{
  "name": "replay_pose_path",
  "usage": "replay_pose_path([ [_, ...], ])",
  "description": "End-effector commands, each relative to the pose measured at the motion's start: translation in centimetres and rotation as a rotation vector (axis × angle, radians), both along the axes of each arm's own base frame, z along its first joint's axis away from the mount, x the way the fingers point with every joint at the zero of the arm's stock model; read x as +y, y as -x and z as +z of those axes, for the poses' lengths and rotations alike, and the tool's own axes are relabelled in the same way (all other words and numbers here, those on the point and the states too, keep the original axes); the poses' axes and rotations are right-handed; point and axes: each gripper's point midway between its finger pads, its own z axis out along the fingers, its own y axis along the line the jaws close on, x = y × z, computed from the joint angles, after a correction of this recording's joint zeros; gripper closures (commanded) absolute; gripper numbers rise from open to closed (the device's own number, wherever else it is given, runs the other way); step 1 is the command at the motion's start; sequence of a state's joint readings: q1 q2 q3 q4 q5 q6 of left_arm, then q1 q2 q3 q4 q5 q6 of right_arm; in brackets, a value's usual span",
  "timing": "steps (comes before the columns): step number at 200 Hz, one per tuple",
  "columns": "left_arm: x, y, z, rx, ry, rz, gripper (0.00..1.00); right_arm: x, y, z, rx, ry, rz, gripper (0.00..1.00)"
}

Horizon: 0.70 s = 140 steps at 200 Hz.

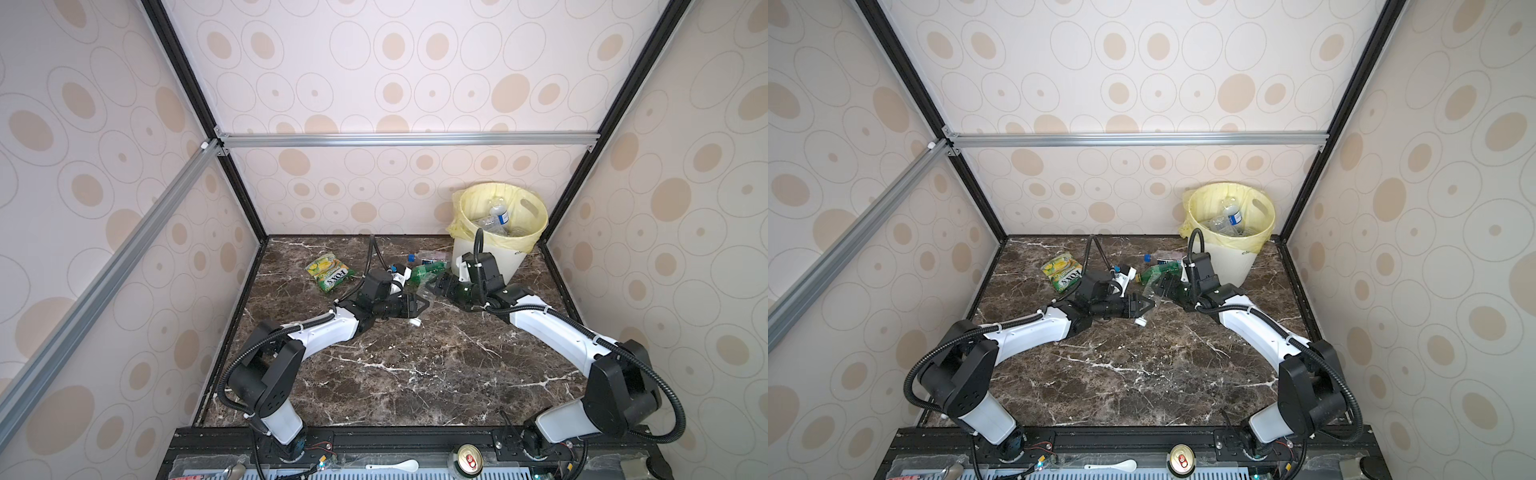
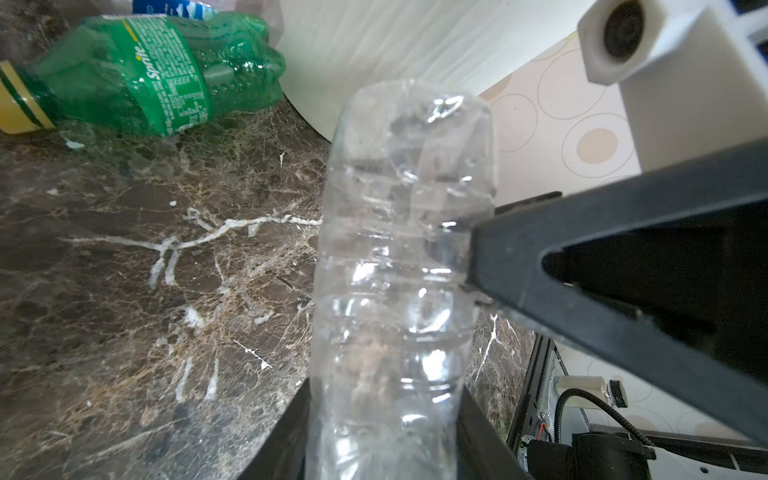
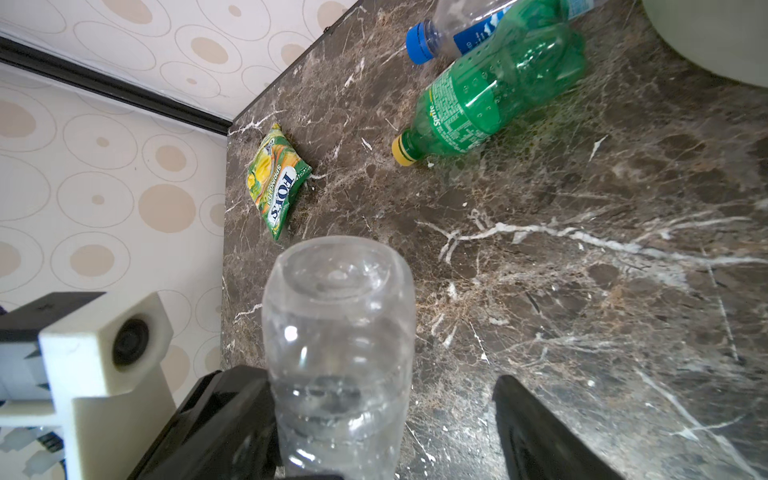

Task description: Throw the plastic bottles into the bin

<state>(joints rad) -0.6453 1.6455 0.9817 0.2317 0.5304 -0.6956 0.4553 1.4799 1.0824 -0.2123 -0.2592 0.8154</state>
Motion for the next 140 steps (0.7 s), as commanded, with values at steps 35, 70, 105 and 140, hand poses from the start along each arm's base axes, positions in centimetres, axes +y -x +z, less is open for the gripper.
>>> replay_pose_path([
  [35, -1.65, 1.06, 2.2, -0.029, 0.06, -0.04, 0.54, 1.07, -0.52, -0.41, 0.01, -0.043, 0.001, 0.25],
  [70, -1.5, 1.03, 2.04, -0.031, 0.054, -0.032, 0.53, 1.01, -0.38, -0.37, 0.009, -0.042, 0.003, 0.37],
  [105, -1.54, 0.96, 2.18, -0.036, 0.054, -0.031, 0.5, 0.83, -0.09, -0.37, 0.009, -0.038, 0.001, 0.49],
  [140, -1.41, 0.86, 2.11, -0.04, 0.038, -0.028, 0.48, 0.58, -0.03, -0.2, 0.002, -0.028, -0.002, 0.53],
])
